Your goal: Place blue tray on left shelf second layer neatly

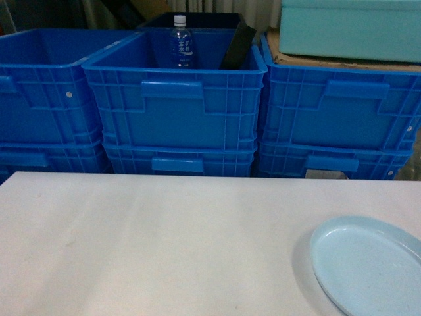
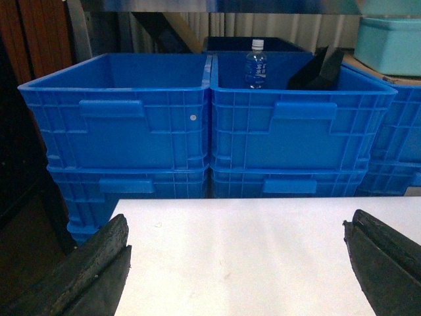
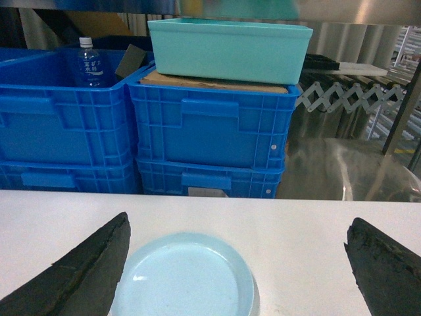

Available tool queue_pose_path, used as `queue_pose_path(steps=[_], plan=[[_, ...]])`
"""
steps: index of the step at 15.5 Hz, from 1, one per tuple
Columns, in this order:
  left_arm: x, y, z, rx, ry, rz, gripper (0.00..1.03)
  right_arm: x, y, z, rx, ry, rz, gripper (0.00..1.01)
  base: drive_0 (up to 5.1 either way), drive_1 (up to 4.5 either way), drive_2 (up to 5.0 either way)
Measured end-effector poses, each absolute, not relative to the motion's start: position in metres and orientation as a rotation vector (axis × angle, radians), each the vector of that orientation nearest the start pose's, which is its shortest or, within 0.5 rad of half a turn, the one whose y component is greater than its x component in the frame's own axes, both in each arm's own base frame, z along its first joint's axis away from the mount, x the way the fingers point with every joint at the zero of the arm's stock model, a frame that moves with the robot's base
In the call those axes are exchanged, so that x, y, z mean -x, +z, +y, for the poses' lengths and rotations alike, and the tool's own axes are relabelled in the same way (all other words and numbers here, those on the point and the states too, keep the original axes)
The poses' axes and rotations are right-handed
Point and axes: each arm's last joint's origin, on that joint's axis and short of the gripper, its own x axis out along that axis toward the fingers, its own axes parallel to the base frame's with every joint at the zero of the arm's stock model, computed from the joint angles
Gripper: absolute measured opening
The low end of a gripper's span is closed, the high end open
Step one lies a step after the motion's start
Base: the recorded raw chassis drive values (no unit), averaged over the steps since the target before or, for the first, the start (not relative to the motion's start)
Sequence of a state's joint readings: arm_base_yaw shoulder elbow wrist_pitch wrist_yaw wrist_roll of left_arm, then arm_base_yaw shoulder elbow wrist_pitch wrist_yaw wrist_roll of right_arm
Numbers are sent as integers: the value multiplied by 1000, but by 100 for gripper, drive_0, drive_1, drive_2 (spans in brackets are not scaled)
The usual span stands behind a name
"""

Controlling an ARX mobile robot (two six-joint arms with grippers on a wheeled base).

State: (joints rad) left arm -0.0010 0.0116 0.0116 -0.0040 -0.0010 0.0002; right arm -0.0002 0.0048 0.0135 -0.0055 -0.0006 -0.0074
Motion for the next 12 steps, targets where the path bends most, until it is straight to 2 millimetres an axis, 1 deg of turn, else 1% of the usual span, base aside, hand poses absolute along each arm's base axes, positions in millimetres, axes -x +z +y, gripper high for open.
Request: queue_pose_path(steps=[9,12], plan=[[-98,166,0,-1,0,4,98,-97,167,0,6,2,-4,98,0,0,0],[-98,166,0,-1,0,4,98,-97,169,-4,-5,7,-21,98,0,0,0]])
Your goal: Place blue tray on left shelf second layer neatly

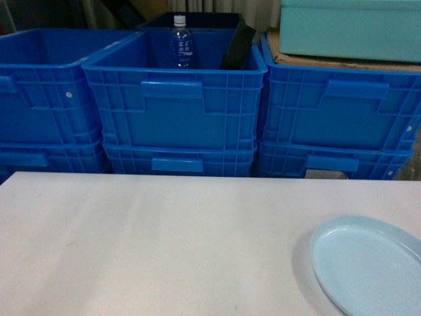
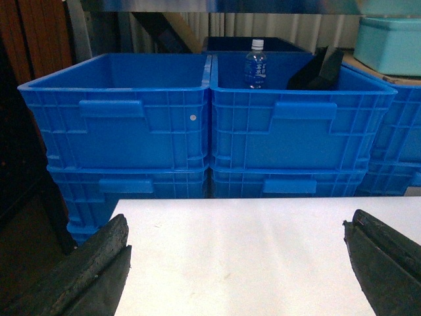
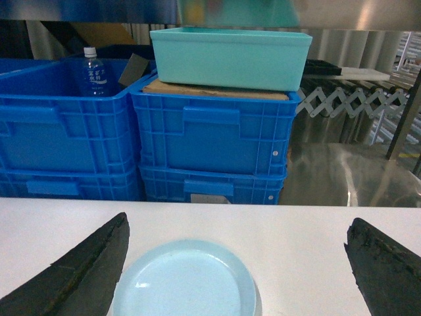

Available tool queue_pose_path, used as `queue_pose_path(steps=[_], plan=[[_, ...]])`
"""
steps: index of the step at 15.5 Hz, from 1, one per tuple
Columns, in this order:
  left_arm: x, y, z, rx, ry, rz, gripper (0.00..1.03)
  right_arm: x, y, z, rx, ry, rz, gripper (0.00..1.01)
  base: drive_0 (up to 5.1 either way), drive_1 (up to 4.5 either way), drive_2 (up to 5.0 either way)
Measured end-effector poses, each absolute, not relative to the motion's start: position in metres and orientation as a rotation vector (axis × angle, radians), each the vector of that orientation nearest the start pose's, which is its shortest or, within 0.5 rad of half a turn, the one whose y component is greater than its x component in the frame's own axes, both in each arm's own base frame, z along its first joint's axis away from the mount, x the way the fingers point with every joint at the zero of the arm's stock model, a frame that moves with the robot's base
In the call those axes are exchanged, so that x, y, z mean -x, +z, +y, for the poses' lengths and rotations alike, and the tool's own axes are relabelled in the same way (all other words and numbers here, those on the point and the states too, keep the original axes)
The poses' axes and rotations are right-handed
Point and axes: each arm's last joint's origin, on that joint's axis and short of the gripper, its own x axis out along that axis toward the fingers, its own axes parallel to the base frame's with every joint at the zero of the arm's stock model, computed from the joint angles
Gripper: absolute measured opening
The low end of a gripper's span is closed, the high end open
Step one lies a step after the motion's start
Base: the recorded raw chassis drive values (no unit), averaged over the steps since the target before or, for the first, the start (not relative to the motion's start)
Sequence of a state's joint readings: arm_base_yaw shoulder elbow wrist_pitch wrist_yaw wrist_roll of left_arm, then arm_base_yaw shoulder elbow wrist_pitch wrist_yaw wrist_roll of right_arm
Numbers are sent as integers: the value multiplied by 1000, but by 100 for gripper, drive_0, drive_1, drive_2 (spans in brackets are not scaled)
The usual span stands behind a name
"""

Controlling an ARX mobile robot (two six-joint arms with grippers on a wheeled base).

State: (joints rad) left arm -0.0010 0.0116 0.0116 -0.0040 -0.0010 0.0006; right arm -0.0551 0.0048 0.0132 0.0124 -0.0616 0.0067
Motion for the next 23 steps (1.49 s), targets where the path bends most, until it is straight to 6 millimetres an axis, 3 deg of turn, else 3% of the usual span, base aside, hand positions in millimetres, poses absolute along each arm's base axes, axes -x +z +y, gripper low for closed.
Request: queue_pose_path(steps=[5,8,13,20,23], plan=[[-98,166,0,-1,0,4,98,-98,172,-6,-13,18,-50,98,0,0,0],[-98,166,0,-1,0,4,98,-112,175,-9,-25,41,-38,98,0,0,0],[-98,166,0,-1,0,4,98,-133,196,-14,-37,82,0,98,0,0,0],[-98,166,0,-1,0,4,98,-197,205,-44,-70,44,130,98,0,0,0],[-98,166,0,0,0,4,98,-230,185,-49,-48,95,304,98,0,0,0]])
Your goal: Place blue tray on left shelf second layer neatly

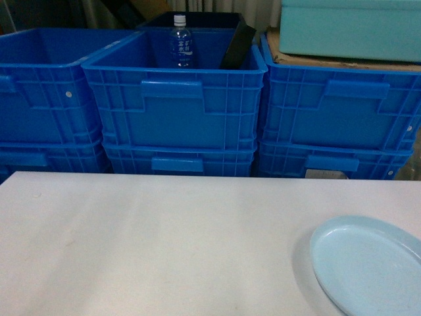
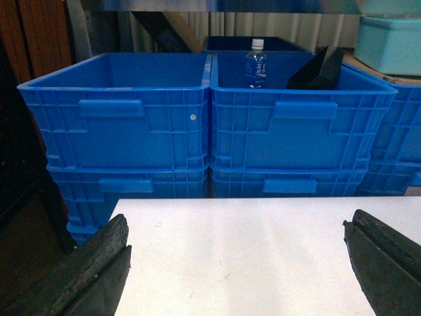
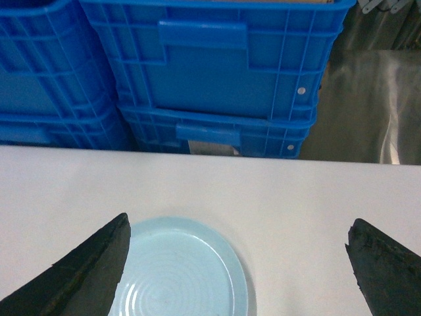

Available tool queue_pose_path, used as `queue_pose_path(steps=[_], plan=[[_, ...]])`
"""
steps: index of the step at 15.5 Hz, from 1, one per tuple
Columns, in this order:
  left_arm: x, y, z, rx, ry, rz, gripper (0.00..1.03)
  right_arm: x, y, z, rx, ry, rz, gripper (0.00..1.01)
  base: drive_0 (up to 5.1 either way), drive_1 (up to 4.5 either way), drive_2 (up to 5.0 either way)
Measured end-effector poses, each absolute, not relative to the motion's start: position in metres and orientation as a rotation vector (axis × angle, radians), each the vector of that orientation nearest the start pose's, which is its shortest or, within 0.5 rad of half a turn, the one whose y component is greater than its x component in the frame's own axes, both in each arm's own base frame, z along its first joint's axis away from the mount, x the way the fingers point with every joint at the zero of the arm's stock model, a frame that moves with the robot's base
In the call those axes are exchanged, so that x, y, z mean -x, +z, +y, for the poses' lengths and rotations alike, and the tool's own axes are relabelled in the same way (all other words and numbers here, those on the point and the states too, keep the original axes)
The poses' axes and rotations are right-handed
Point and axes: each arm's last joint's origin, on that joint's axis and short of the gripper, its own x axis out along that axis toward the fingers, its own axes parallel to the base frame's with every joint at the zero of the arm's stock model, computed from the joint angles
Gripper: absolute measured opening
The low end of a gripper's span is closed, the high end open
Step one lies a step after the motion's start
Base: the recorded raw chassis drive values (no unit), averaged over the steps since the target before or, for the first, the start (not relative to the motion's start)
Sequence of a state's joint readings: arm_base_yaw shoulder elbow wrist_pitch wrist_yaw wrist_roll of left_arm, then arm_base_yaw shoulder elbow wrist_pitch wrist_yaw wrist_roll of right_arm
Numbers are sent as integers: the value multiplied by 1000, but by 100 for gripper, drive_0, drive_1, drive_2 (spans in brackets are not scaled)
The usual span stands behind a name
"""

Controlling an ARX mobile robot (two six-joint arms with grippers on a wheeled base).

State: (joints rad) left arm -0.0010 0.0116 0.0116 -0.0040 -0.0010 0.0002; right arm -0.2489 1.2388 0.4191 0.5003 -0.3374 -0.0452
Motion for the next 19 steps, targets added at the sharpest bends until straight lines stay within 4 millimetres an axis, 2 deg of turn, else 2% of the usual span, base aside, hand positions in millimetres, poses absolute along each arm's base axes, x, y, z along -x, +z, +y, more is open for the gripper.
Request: queue_pose_path(steps=[3,10,15,19], plan=[[-98,166,0,-1,0,4,98,-252,159,-44,-5,137,439,98,0,0,0],[-98,166,0,-1,0,4,98,-270,102,-42,12,156,588,98,0,0,0],[-98,166,0,-1,0,4,98,-289,81,-41,9,182,663,98,0,0,0],[-98,166,0,-1,0,4,98,-295,60,-43,-4,176,709,98,0,0,0]])
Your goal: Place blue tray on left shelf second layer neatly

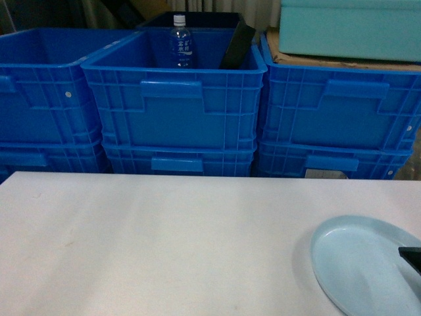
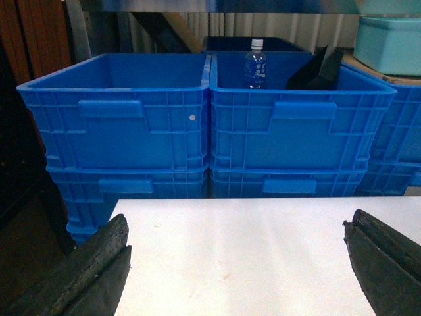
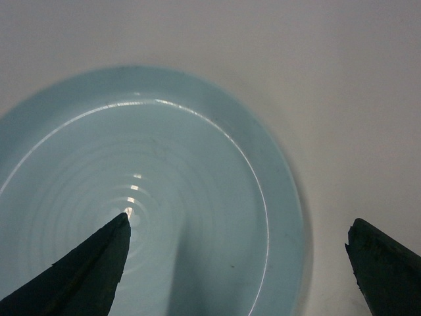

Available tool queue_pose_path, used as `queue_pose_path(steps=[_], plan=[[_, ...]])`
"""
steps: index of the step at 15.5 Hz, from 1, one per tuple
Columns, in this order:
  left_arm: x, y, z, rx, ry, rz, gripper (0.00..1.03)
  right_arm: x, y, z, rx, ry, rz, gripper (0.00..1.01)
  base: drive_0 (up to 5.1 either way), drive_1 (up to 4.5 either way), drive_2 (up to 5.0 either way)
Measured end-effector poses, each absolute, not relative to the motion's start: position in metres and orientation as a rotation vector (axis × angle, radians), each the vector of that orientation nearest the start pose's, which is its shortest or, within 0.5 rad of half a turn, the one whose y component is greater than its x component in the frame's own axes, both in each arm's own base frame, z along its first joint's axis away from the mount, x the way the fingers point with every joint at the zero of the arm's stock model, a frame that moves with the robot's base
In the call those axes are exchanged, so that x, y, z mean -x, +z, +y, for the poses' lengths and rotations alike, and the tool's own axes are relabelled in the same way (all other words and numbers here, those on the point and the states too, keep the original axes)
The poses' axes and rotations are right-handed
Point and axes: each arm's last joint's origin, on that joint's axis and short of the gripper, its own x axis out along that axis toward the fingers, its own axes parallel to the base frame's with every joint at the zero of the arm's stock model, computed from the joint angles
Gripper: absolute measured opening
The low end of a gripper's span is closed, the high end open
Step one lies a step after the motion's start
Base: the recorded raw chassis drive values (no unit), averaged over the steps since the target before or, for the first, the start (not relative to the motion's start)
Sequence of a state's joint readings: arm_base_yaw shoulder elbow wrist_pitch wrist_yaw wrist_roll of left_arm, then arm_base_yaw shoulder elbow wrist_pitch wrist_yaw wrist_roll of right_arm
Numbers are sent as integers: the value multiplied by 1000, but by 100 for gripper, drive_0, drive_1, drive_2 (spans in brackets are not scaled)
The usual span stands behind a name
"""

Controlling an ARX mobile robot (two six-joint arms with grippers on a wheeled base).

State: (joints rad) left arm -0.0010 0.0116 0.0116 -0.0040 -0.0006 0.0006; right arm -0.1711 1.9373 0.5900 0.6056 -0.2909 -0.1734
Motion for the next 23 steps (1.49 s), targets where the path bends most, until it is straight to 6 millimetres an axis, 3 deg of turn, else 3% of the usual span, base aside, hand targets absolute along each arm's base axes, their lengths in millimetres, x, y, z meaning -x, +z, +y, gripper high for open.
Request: queue_pose_path(steps=[7,14,15,16,17,22,23], plan=[[-98,166,0,-1,0,4,98,-285,21,-45,-14,143,758,98,0,0,0],[-98,166,0,-1,0,4,98,-291,16,-53,-21,135,733,96,0,0,0],[-98,166,0,0,0,4,98,-291,17,-50,-19,133,732,85,0,0,0],[-98,166,0,0,0,4,98,-288,18,-49,-42,124,735,63,0,0,0],[-98,166,0,0,0,4,98,-285,20,-49,-56,118,737,51,0,0,0],[-98,166,0,-1,0,4,98,-272,23,-47,-115,113,733,1,0,0,0],[-98,166,0,-1,0,4,98,-272,26,-45,-110,113,712,2,0,0,0]])
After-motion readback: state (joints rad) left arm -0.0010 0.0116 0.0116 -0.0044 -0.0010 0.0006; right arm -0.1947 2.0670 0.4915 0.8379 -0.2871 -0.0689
